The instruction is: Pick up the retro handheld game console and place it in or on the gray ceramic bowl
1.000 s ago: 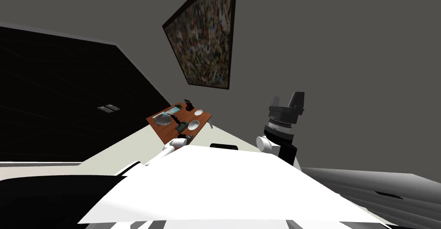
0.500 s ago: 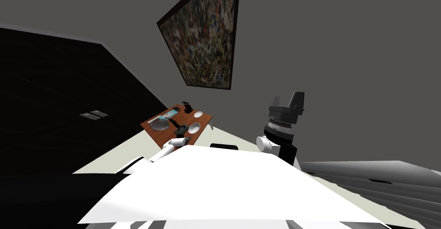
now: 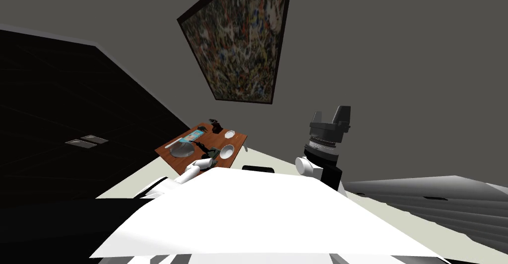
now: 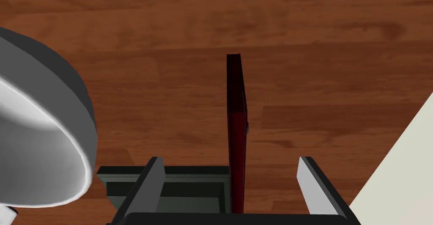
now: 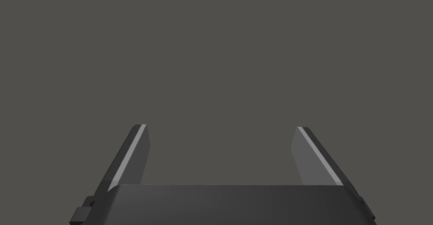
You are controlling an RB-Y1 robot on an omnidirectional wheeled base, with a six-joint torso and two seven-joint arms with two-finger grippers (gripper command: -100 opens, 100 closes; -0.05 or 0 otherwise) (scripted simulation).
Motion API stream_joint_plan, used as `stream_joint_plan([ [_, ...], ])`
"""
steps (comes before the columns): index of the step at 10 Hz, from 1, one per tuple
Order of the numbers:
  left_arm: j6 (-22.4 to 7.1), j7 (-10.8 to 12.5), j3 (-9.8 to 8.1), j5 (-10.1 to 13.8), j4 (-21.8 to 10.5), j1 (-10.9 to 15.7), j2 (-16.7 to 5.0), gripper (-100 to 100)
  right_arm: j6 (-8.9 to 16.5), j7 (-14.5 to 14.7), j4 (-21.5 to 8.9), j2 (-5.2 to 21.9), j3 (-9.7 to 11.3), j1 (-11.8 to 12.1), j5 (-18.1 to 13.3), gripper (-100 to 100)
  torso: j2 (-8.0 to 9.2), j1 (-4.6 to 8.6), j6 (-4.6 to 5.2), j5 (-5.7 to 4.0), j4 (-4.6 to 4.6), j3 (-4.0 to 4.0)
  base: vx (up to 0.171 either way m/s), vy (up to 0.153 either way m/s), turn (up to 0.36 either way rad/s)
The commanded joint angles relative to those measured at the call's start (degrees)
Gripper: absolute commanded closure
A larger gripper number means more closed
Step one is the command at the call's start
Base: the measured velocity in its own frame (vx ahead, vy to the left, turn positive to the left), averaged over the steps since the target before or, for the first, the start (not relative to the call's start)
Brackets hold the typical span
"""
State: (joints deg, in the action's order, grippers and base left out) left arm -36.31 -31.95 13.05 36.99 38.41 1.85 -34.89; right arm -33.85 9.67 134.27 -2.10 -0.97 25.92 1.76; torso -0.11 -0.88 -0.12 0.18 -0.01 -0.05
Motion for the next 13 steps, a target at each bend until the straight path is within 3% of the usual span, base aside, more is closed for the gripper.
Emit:
stream_joint_plan([
  [1,-1.2,0.1,-0.24,0.2,-1.6,0.8,0.3,-100,0.0,0.0,0.0,0.0,0.0,0.0,0.0,0,0.00,0.00,0.00,0.00,0.00,0.00,0.039,0.202,-0.073],
  [2,-0.7,0.0,-0.14,0.1,-1.1,0.5,0.2,-100,0.0,0.0,0.0,0.0,0.0,0.0,0.0,0,-0.02,0.02,-0.01,0.01,0.00,-0.01,0.020,0.087,-0.020],
  [3,-0.8,0.0,-0.15,0.1,-1.2,0.5,0.3,0,0.0,0.0,0.0,0.0,0.0,0.0,0.0,0,0.03,0.40,-0.01,-0.05,0.00,0.01,0.003,0.018,0.000],
  [4,0.8,1.0,-0.37,-1.6,-2.6,0.4,1.8,-100,0.0,0.0,0.0,0.0,0.0,0.0,0.0,0,0.08,0.67,-0.01,-0.12,0.01,0.04,0.009,0.048,-0.036],
  [8,3.2,2.5,-0.69,-4.2,-4.7,0.3,4.2,-100,0.0,0.0,0.0,0.0,0.0,0.0,0.0,0,0.04,0.65,-0.01,-0.12,0.00,0.02,0.023,0.056,-0.027],
  [9,2.9,2.1,-0.63,-3.6,-4.8,0.5,3.9,-100,0.0,0.0,0.0,0.0,0.0,0.0,0.0,0,0.08,0.73,-0.01,-0.14,0.01,0.04,0.003,0.010,-0.005],
  [10,3.2,2.0,-0.64,-3.6,-5.0,0.5,4.0,100,0.0,0.0,0.0,0.0,0.0,0.0,0.0,0,0.10,0.78,-0.01,-0.15,0.02,0.06,0.000,0.000,0.000],
  [13,3.1,2.0,-0.66,-3.6,-5.0,0.5,3.9,100,0.0,0.0,0.0,0.0,0.0,0.0,0.0,0,0.09,0.78,0.06,-0.12,0.04,0.06,-0.001,0.001,0.004],
])
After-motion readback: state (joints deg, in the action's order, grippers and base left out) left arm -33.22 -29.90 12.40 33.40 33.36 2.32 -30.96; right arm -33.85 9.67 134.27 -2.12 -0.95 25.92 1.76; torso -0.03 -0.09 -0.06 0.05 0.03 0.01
